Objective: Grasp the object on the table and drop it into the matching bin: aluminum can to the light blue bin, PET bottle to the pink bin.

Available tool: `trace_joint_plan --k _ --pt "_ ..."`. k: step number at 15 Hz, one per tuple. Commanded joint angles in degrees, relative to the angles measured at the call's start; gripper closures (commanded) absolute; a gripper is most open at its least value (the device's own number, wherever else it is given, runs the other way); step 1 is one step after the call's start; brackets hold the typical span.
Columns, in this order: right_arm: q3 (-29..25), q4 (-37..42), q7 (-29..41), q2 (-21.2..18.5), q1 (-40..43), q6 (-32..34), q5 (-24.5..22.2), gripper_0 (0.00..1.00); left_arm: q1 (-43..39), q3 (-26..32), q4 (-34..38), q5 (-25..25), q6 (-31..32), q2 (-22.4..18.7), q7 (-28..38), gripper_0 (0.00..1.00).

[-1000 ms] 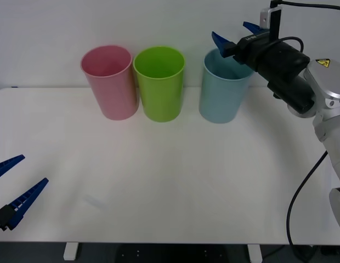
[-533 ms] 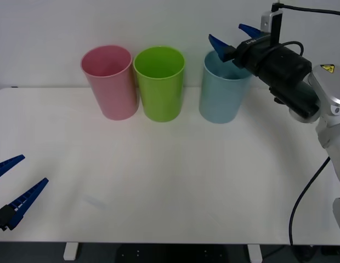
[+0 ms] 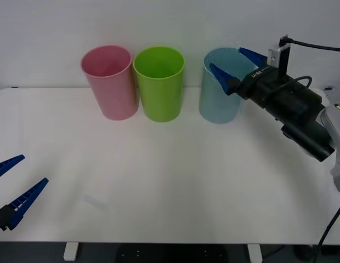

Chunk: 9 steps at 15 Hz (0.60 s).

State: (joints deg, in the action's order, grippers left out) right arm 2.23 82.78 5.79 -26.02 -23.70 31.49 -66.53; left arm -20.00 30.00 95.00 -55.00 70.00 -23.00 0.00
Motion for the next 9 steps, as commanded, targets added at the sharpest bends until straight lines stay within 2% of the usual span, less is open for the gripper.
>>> trace_joint_plan --k 1,7,9 --pt "1.0 5.9 -0.4 -1.9 6.0 0.5 1.9 0.00 0.0 0.0 0.0 0.0 0.0 0.0 0.0 0.00" --pt "2.1 15.3 -3.2 -6.1 17.5 2.1 6.3 0.00 0.0 0.0 0.0 0.0 0.0 0.0 0.0 0.00" --pt "2.1 17.3 -8.3 -7.7 21.0 3.1 8.1 0.00 0.0 0.0 0.0 0.0 0.0 0.0 0.0 0.00"
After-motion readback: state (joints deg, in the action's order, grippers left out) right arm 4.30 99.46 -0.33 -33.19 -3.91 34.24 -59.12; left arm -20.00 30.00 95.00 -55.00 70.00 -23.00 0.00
